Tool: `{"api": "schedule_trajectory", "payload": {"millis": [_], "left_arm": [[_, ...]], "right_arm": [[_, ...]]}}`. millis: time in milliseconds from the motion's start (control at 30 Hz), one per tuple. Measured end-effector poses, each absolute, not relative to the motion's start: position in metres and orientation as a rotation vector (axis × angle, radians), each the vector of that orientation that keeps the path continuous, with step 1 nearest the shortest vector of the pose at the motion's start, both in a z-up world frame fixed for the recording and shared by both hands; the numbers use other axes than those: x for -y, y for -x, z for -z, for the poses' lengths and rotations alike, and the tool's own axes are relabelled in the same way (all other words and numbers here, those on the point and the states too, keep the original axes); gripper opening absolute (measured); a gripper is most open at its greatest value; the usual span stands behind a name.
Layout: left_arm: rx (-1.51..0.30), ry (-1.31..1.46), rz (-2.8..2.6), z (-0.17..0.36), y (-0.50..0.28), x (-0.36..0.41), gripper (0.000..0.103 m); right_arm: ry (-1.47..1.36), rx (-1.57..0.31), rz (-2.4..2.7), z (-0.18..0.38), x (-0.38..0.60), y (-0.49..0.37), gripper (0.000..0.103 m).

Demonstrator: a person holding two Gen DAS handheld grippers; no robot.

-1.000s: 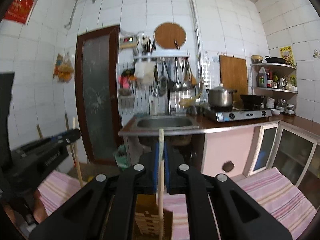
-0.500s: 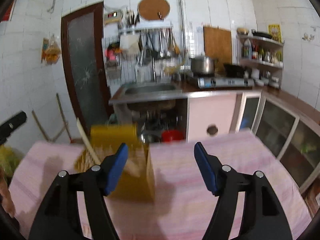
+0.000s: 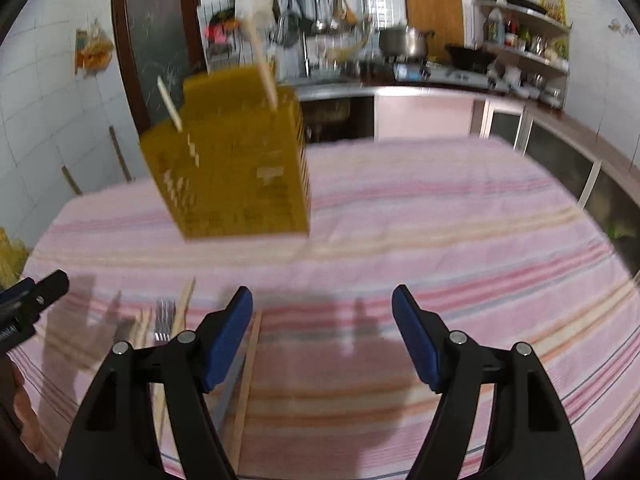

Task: Organize utensils
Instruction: 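Move both open tools back down to the remaining utensils, then close the right tool on a chopstick while the left tool grasps the metal spoon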

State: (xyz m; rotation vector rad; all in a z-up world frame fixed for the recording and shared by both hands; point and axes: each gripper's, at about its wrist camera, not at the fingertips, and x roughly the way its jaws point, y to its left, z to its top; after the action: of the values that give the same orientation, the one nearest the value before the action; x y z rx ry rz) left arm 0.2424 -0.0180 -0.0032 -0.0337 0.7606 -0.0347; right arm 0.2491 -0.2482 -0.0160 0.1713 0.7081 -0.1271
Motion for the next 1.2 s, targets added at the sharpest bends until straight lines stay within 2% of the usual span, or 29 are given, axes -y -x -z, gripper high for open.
{"api": "schedule_trajectory", "payload": {"millis": [233,567,600,667,733,833,1200], "left_arm": [[-0.854,-0.012,0.047,0.045,-0.249,0.025,0.098],[-0.902,-0.009,0.065,0.058,-0.256,0.031,0.098],[-0.904,-0.007,0.062,0.059,-0.256,0.03,0.098],[-0.913,-0.012,0.053,0.06,-0.255,0.029,0.098],[-0.919,-0.016,0.054,0.061,-0.255,0.028,0.098],[-0.916,-0.022,0.052,0.062,-0.255,0.029,0.098],[-0.938,-0.067,0.057,0.063,-0.258,0.045,0.094]], "right_arm": [[-0.131,-0.783,0.123,0.049,0.232,-0.265,0.071],[-0.084,-0.834,0.133,0.058,0.219,-0.272,0.07],[-0.084,-0.836,0.134,0.058,0.218,-0.271,0.069],[-0.087,-0.836,0.127,0.058,0.216,-0.267,0.06],[-0.089,-0.834,0.12,0.057,0.213,-0.262,0.045],[-0.102,-0.832,0.104,0.057,0.213,-0.257,0.034],[-0.118,-0.846,0.095,0.056,0.216,-0.259,0.034]]}}
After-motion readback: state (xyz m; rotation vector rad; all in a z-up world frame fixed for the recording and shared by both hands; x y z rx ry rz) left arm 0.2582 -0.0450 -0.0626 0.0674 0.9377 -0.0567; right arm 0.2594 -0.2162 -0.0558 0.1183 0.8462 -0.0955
